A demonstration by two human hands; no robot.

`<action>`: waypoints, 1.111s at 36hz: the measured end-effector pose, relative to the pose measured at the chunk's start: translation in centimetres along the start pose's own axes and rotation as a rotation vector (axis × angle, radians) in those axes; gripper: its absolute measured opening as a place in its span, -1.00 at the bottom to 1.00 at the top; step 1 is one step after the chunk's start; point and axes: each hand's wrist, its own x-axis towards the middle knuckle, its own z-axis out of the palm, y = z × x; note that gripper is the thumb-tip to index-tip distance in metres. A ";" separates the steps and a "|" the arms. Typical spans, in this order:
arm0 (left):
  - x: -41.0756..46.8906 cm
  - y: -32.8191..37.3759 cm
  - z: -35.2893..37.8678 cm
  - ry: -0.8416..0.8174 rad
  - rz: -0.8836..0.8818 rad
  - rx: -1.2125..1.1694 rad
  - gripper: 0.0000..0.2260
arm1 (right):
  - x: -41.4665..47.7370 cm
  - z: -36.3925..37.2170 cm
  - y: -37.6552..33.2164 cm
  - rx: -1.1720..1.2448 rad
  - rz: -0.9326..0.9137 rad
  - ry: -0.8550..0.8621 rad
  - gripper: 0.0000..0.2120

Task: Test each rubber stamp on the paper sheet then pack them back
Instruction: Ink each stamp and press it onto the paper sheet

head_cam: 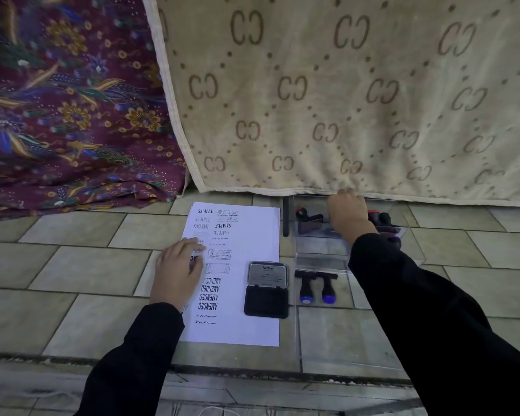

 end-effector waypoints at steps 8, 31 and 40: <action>0.0 0.0 0.1 0.000 -0.018 0.002 -0.76 | -0.4 -0.5 0.0 0.058 0.005 0.005 -0.63; -0.1 -0.3 0.3 0.000 -0.021 -0.017 -0.77 | -10.5 -3.9 -3.0 1.108 -0.135 0.329 -0.71; -0.1 -0.3 0.3 0.005 -0.023 -0.032 -0.79 | -15.2 -0.7 -6.9 1.094 -0.366 0.154 -0.72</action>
